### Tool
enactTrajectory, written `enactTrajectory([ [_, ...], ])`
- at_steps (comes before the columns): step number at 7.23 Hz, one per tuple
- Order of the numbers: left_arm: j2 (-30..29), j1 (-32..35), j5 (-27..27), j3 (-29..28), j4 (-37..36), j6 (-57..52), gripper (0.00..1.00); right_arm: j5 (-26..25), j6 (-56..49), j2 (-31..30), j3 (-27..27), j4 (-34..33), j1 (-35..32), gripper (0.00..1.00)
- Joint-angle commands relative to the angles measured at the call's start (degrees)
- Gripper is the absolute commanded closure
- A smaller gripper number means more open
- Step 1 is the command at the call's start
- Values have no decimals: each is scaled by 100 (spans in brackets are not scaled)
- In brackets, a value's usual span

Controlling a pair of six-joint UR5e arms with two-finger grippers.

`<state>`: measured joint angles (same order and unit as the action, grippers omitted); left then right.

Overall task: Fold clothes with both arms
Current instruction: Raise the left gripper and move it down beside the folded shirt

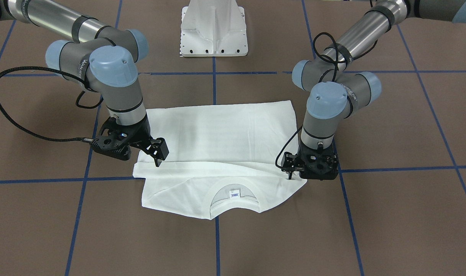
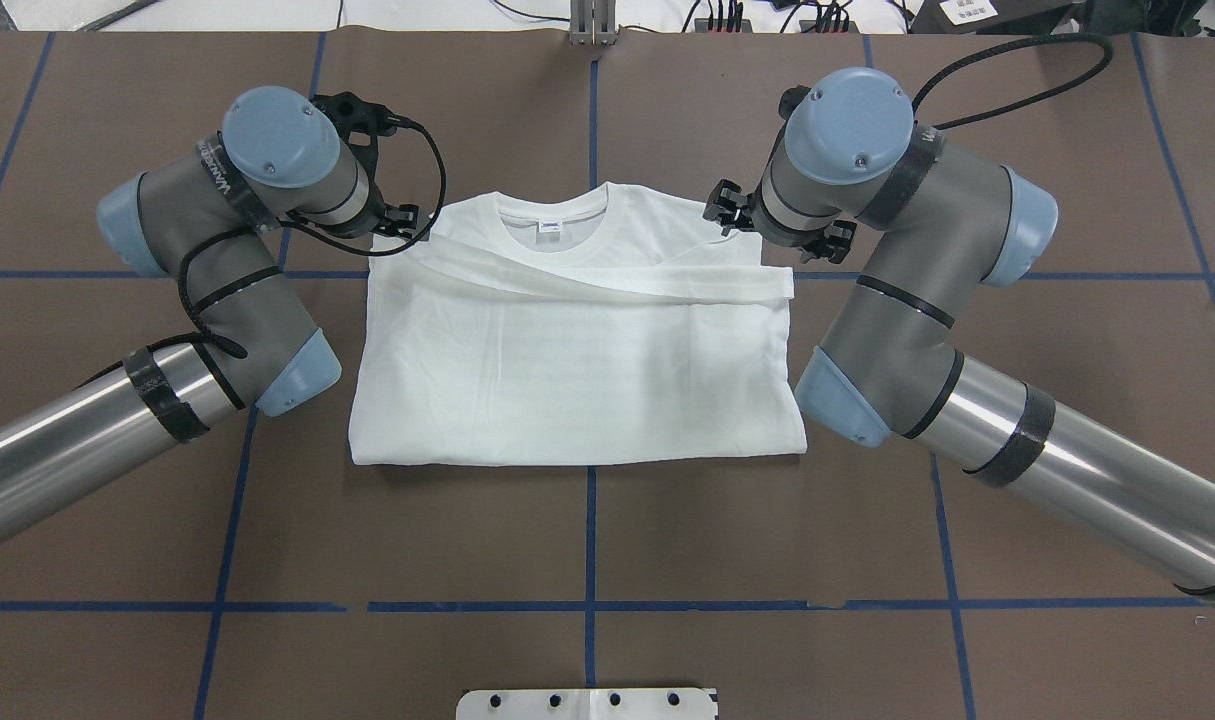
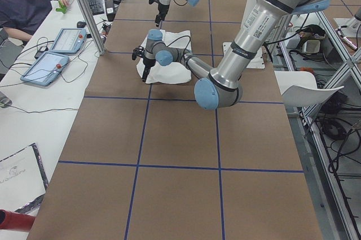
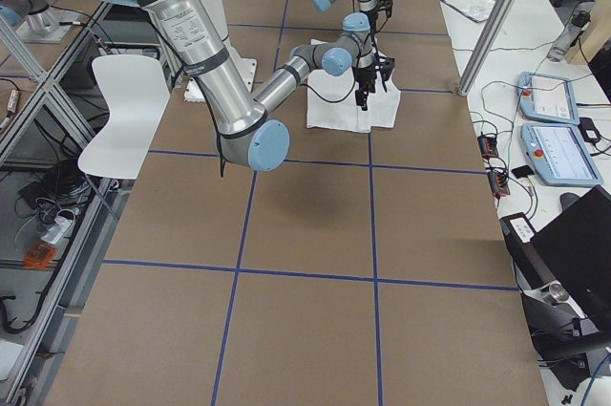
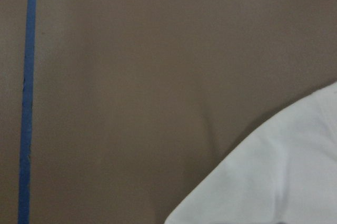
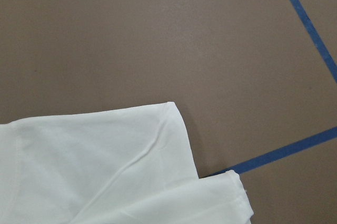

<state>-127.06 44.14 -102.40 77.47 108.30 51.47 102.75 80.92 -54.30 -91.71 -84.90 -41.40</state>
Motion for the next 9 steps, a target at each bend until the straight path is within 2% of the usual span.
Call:
enactTrajectory([
  [1, -361, 191, 1, -562, -2, -76, 0, 0, -6, -2, 4, 0, 0, 0],
  [2, -755, 261, 18, -1140, -11, -76, 0, 0, -6, -2, 4, 0, 0, 0],
  [3, -889, 349, 62, -1329, -2, -285, 0, 0, -6, -2, 4, 0, 0, 0],
  [4, -917, 532, -25, -1252, 24, -513, 0, 0, -6, -2, 4, 0, 9, 0],
  [5, -856, 552, -556, -956, 7, -515, 0, 8, -6, -2, 4, 0, 9, 0],
  [6, -333, 569, -910, -144, -2, -524, 0, 8, -15, -2, -5, 0, 0, 0],
  [8, 870, 517, -1062, 1693, -45, -507, 0, 17, -15, 16, -92, -9, 9, 0],
  [9, 1372, 412, -1063, 2189, 15, -515, 0, 17, -6, -10, -145, -9, 0, 0],
])
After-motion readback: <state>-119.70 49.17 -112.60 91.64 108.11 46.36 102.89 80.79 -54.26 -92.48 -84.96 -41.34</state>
